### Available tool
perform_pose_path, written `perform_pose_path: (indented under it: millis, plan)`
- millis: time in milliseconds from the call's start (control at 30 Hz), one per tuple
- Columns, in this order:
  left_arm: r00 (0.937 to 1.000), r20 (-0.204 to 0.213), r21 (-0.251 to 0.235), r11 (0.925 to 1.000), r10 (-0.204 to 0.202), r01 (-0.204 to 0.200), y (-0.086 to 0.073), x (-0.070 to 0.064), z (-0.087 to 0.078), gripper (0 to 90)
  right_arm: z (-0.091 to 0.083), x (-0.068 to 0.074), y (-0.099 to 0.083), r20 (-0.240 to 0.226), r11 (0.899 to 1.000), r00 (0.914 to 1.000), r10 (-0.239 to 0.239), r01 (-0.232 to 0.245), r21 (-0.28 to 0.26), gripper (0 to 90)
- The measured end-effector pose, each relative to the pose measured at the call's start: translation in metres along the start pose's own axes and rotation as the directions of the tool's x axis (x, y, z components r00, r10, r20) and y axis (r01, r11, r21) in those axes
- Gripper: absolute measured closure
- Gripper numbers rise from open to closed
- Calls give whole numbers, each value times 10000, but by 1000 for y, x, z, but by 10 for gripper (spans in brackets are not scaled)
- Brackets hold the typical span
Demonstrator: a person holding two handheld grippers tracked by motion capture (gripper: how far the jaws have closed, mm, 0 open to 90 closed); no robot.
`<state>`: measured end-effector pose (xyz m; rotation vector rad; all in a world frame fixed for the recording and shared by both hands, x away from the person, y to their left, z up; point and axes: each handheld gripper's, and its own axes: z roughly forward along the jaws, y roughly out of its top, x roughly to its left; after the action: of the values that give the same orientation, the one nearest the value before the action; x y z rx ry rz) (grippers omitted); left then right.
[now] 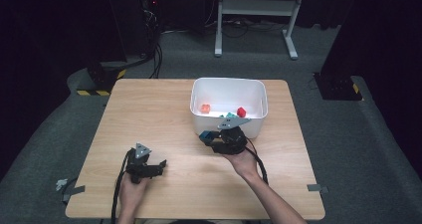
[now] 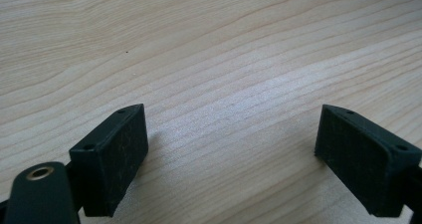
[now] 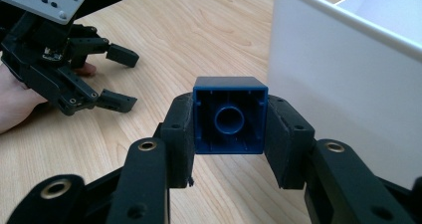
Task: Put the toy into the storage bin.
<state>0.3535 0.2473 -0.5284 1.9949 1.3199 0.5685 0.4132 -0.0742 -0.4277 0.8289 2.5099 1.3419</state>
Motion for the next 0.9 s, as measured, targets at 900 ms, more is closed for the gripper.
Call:
perform_pose_path:
  millis: [900]
  plan:
    - [10000,-6,-1,10000,-12,12,0,0,0,131,-27,-9,13,212,9990,9998,60,-50,-442,588]
